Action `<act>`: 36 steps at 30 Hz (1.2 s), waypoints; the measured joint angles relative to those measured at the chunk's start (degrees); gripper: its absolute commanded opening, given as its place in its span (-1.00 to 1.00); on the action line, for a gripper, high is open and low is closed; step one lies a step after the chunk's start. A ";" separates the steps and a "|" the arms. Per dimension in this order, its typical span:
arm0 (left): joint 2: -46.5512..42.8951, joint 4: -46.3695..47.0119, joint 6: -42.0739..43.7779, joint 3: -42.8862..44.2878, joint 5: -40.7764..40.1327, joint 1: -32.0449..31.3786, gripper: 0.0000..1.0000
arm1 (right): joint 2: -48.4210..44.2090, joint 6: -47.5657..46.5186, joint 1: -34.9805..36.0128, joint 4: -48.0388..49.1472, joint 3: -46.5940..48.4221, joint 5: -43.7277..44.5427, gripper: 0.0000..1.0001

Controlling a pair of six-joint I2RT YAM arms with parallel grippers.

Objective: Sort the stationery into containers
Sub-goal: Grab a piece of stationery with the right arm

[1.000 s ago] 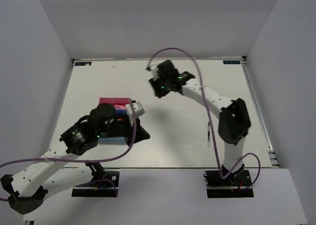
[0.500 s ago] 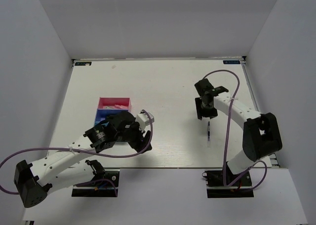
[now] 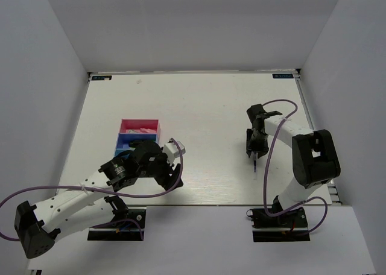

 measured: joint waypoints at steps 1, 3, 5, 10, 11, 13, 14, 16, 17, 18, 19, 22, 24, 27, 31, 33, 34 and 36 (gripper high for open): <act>0.00 -0.02 0.11 0.00 0.00 0.00 0.56 | 0.24 0.07 -0.22 0.26 -0.70 -0.35 -0.11; 0.00 0.00 0.13 0.00 0.00 -0.02 0.56 | 0.31 0.15 -0.50 0.42 -1.79 -0.79 -0.11; 0.00 0.00 0.15 0.00 0.00 -0.04 0.56 | 0.31 0.15 -0.70 0.94 -2.45 -0.96 -0.14; 0.02 -0.02 0.13 0.00 0.04 -0.07 0.56 | 0.37 0.24 -0.85 2.12 -3.06 -2.12 -0.33; 0.00 -0.04 0.13 0.00 0.02 -0.07 0.56 | 0.46 0.33 -0.87 2.19 -3.04 -2.23 -0.38; -0.20 -0.11 0.13 0.00 0.02 -0.07 0.56 | 0.57 0.44 -0.90 2.19 -3.04 -2.29 -0.51; -0.46 -0.26 0.13 0.00 0.02 -0.07 0.56 | 0.66 0.55 -0.90 2.16 -3.02 -2.32 -0.54; -1.20 -0.66 0.13 0.00 0.02 -0.07 0.56 | 0.94 0.63 -0.90 2.01 -2.86 -2.43 -0.70; -1.73 -0.90 0.13 0.00 0.02 -0.07 0.56 | 1.18 0.68 -0.94 1.79 -2.62 -2.54 -0.74; -2.32 -1.22 0.13 0.00 0.02 -0.09 0.56 | 1.44 0.76 -0.98 1.55 -2.36 -2.64 -0.84; -2.93 -1.53 0.13 0.00 0.00 -0.09 0.56 | 1.64 0.72 -1.03 1.40 -2.23 -2.75 -0.88; -4.52 -2.25 0.13 0.00 -0.02 -0.09 0.56 | 2.05 0.68 -1.16 0.96 -1.81 -2.97 -1.00; -5.29 -2.99 0.13 0.00 -0.07 -0.09 0.56 | 2.14 0.57 -1.27 0.85 -1.73 -3.19 -1.00; -6.01 -3.39 0.13 0.00 -0.13 -0.09 0.56 | 2.16 0.22 -1.38 0.83 -1.68 -3.63 -1.00; -6.25 -3.96 0.11 0.00 -0.20 -0.09 0.56 | 2.25 -1.18 -1.57 0.94 -1.53 -5.73 -1.00; -6.25 -4.22 0.11 0.07 -0.15 -0.09 0.56 | 2.08 -2.08 -1.55 1.57 -1.57 -8.31 -1.00; -6.25 -4.48 0.11 0.24 -0.09 -0.09 0.56 | 2.05 -2.64 -1.42 2.14 -1.62 -9.66 -1.00; -6.27 -5.03 0.15 1.05 0.07 -0.09 0.56 | 2.03 -4.11 -0.85 3.69 -1.64 -12.87 -1.00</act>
